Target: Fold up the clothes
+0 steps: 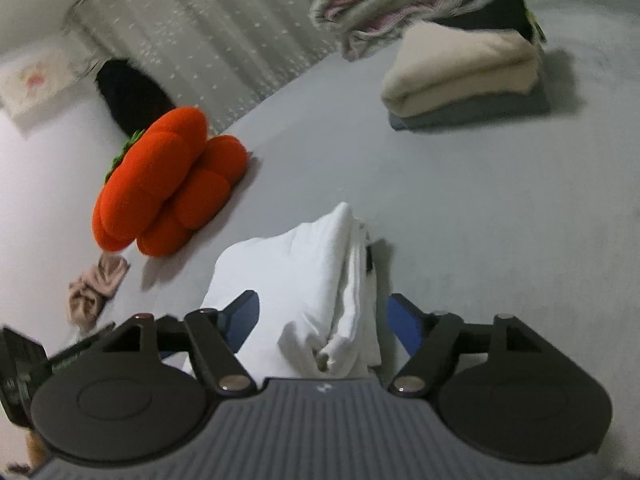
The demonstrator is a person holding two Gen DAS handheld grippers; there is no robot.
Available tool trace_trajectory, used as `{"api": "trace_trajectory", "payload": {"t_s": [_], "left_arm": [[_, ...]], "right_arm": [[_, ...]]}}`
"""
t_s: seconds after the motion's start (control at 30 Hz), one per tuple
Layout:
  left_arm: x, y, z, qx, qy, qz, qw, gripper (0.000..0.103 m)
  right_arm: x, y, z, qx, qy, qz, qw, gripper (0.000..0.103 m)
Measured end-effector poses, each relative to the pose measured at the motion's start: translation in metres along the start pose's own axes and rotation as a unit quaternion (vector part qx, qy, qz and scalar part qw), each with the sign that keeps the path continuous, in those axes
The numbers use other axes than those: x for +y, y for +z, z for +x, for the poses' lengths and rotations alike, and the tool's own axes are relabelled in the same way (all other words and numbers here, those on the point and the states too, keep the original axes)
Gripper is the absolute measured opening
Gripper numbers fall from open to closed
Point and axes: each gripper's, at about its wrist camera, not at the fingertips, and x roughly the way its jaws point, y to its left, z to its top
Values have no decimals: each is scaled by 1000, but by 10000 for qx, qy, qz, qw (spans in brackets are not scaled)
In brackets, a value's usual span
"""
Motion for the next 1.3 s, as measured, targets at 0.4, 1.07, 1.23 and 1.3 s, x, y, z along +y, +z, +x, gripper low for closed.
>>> {"api": "trace_trajectory", "payload": {"t_s": [0.4,1.07,1.23,1.3], "left_arm": [[25,-19,32,248,-460,-1138,9921,57],[23,-36,-36,918,-395,-1027,9897,42],[36,-48,-40,1080,-393,-953,9888,45],[35,-42,-45,948,-357,-845,9913,46]], "right_arm": [[-24,-6,23,333,376,995,9938,56],[10,-24,-17,1045,469,775,9904,46],[16,-41,-19,1030,181,279,9941,53],[21,-44,-20,920,103,58,9957,54]]}}
